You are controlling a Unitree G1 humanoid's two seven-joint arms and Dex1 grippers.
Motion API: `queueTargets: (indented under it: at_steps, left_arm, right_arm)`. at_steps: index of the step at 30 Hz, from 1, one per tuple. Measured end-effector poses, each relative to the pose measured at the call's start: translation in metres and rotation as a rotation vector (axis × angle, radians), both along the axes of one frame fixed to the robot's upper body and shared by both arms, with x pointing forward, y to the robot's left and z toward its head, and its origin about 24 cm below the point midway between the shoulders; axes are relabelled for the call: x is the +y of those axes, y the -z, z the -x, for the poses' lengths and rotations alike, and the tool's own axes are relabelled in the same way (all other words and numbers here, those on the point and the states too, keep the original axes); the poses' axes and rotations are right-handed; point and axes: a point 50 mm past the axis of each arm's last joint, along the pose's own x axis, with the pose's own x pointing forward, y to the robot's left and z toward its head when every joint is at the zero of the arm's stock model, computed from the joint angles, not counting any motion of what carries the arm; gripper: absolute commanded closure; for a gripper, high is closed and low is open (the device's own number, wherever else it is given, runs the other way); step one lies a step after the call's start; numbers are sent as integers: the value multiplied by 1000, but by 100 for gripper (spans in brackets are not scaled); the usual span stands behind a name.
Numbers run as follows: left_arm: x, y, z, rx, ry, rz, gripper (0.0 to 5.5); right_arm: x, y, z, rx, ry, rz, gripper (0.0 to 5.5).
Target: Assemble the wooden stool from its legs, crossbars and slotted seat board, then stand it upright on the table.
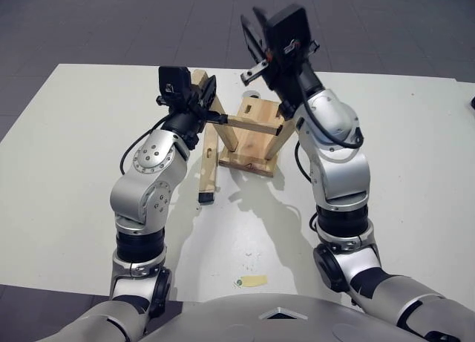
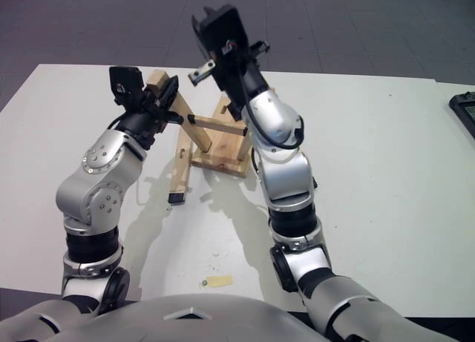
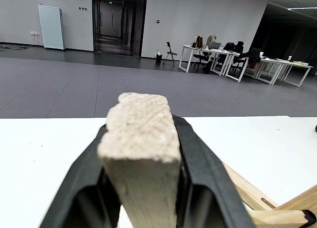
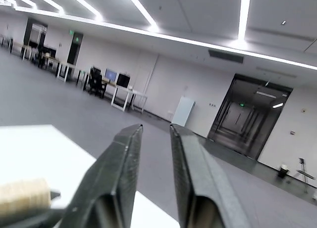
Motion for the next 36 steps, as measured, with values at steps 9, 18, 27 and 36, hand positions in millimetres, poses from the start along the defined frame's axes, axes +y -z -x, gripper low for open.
queueTargets:
  at_steps: [9,18,27,36]
  left_arm:
    - [4,21,0,46,2,14,220]
    - [28,-19,19,-251,7,167,74]
    - [65,-74,21,-483,32,332,10]
    - [46,-152,-25,-669,51,254,10]
  right_arm:
    - [-5,-3,-4,13,2,-41,245]
    - [-7,5,-9,31,21,-22,105]
    - [-15,7,-11,55,56,-86,12]
    - [-34,5,-16,75,121,-200,12]
